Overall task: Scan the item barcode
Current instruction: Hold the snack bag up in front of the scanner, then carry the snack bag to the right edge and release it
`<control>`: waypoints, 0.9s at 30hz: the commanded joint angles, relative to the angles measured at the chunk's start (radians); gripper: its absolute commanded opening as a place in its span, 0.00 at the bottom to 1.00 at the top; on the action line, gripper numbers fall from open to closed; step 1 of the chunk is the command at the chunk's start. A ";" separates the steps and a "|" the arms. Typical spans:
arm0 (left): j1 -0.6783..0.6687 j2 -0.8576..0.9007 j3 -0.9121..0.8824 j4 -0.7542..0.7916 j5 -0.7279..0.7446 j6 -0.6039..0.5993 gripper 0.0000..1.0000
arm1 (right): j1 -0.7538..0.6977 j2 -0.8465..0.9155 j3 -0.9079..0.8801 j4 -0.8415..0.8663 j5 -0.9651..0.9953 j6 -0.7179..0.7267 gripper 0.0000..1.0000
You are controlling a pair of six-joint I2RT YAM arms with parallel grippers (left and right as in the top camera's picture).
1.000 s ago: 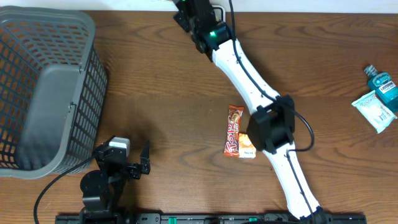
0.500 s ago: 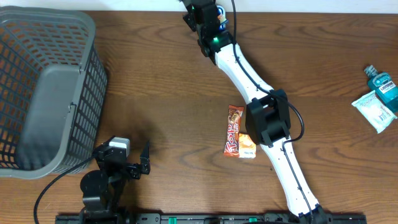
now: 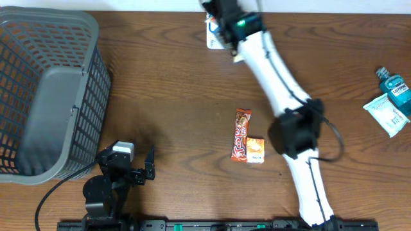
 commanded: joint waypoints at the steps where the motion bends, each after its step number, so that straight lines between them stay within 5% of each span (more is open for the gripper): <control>1: 0.002 -0.002 -0.015 -0.020 -0.003 -0.009 0.98 | -0.085 -0.153 0.019 -0.113 0.067 0.090 0.01; 4: 0.002 -0.002 -0.015 -0.020 -0.003 -0.009 0.98 | -0.174 -0.171 0.018 -0.247 0.066 0.142 0.01; 9: 0.002 -0.002 -0.015 -0.020 -0.003 -0.009 0.98 | -0.361 -0.152 -0.042 -0.233 -0.042 0.260 0.01; 19: 0.002 -0.002 -0.015 -0.020 -0.003 -0.010 0.98 | -0.652 -0.141 -0.451 0.102 -0.170 0.335 0.01; 27: 0.002 -0.002 -0.015 -0.020 -0.003 -0.009 0.98 | -0.817 -0.141 -0.587 0.238 -0.172 0.335 0.01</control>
